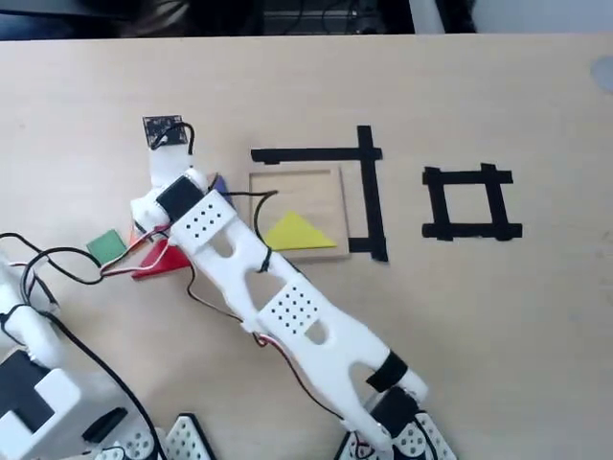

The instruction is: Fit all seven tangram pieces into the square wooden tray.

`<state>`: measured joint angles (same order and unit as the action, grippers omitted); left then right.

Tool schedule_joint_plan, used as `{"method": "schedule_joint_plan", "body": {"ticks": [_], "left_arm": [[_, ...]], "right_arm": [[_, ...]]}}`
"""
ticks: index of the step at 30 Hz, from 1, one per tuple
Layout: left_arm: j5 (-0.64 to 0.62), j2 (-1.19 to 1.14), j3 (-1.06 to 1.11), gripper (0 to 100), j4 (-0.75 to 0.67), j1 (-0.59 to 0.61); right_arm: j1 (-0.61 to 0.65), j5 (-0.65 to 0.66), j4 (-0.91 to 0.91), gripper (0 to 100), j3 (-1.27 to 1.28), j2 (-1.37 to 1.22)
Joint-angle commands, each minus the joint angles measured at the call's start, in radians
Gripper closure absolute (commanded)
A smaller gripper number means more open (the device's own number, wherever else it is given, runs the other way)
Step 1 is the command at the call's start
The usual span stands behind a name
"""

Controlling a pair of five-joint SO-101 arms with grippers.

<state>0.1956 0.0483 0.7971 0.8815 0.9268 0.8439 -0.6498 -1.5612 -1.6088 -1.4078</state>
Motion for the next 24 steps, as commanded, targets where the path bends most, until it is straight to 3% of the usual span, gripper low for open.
{"method": "schedule_joint_plan", "body": {"ticks": [1,4,10,15,20,24], "left_arm": [[-0.006,0.000,0.012,97,-0.017,0.012],[-0.006,0.000,0.012,97,-0.017,0.005],[-0.006,0.000,0.012,97,-0.017,0.010],[-0.006,0.000,0.012,97,-0.017,0.005],[-0.006,0.000,0.012,97,-0.017,0.008],[-0.006,0.000,0.012,97,-0.017,0.007]], "right_arm": [[0.000,-0.020,-0.104,84.7,0.031,0.022],[0.000,-0.021,-0.201,84.7,0.070,0.030],[-0.051,-0.009,-0.204,84.7,0.153,0.099],[-0.043,0.129,-0.207,84.6,0.225,0.245],[-0.032,-0.029,-0.206,84.2,0.433,0.390],[-0.034,-0.044,-0.206,84.1,0.526,0.484]]}}
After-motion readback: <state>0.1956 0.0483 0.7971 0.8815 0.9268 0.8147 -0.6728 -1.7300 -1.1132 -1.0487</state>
